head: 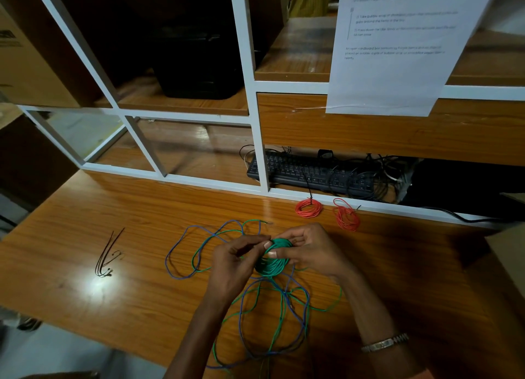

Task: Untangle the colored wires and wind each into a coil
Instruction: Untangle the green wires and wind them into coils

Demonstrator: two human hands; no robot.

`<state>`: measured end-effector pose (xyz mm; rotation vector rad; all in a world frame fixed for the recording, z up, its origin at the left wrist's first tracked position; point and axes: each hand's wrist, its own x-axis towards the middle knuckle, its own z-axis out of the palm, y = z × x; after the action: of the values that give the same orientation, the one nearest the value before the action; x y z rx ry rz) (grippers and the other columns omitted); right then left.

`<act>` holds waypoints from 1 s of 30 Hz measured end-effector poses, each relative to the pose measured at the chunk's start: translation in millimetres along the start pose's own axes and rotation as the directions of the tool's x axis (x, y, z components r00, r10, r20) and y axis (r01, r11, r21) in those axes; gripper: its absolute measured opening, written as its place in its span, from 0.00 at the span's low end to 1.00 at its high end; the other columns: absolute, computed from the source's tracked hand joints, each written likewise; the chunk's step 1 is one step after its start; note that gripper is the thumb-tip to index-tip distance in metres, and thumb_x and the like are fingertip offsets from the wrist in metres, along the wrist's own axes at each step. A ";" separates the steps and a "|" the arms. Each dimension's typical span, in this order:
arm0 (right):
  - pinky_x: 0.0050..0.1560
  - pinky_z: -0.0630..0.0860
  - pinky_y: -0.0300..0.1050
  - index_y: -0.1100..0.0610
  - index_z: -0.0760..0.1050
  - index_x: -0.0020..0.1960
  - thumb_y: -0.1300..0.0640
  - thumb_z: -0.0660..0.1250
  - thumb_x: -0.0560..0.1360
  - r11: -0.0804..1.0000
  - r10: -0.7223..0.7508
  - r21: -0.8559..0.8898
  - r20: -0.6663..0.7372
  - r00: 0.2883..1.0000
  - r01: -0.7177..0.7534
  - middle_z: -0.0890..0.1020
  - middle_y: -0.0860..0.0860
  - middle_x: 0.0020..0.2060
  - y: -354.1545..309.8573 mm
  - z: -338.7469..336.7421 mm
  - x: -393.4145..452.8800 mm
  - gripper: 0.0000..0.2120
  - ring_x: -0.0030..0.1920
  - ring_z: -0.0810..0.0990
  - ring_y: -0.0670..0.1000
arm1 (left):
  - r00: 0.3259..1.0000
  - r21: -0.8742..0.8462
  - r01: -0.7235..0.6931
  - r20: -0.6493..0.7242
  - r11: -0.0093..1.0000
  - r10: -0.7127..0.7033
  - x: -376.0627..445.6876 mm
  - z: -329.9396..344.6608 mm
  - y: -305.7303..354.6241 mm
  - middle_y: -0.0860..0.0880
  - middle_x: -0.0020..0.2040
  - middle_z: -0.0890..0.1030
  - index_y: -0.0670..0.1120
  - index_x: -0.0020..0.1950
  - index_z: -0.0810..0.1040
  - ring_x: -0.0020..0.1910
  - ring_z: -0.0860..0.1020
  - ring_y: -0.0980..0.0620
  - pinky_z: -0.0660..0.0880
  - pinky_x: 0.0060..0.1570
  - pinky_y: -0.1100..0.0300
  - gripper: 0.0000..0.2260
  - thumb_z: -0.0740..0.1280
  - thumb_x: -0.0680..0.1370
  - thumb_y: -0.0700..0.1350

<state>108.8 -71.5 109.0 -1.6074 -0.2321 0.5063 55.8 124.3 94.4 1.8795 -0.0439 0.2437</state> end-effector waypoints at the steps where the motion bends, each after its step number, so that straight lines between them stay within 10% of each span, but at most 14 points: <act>1: 0.43 0.80 0.50 0.56 0.87 0.50 0.61 0.82 0.69 1.000 0.001 -0.006 0.000 1.000 -0.001 0.88 0.58 0.43 0.3 -0.2 0.0 0.11 0.42 0.85 0.51 | 0.999 0.078 -0.049 0.016 0.996 0.048 1.1 -2.4 -1.8 0.57 0.49 0.88 0.49 0.52 0.89 0.51 0.87 0.56 0.83 0.51 0.52 0.04 0.75 0.79 0.42; 7: 0.41 0.80 0.45 0.57 0.87 0.51 0.59 0.82 0.68 1.000 -0.005 0.008 -0.011 1.000 0.005 0.88 0.58 0.43 -4.7 1.3 -2.4 0.12 0.42 0.85 0.51 | 0.973 0.316 -0.229 0.113 0.921 0.203 5.7 -3.1 5.2 0.60 0.48 0.83 0.54 0.52 0.79 0.48 0.83 0.59 0.81 0.46 0.48 0.04 0.65 0.83 0.47; 21: 0.50 0.82 0.52 0.60 0.86 0.52 0.62 0.80 0.69 0.989 -0.004 0.148 -0.078 0.997 0.016 0.88 0.56 0.46 -3.5 3.8 -3.6 0.12 0.48 0.87 0.54 | 0.995 0.097 -0.058 -0.073 0.994 0.066 6.8 -5.9 -4.8 0.51 0.51 0.84 0.48 0.53 0.75 0.48 0.85 0.48 0.80 0.41 0.39 0.04 0.61 0.85 0.44; 30: 0.54 0.80 0.58 0.62 0.84 0.53 0.61 0.78 0.69 0.961 0.050 0.276 -0.065 0.997 -0.030 0.87 0.61 0.48 -1.6 -2.2 -6.3 0.14 0.50 0.87 0.58 | 0.996 0.011 0.005 -0.094 1.000 -0.004 -2.1 0.5 0.4 0.54 0.44 0.86 0.47 0.56 0.82 0.43 0.84 0.57 0.78 0.42 0.59 0.06 0.69 0.82 0.37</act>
<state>104.5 -76.0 111.8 -1.3577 -0.0712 0.4883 53.7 123.5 94.2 1.8767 0.0251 0.3294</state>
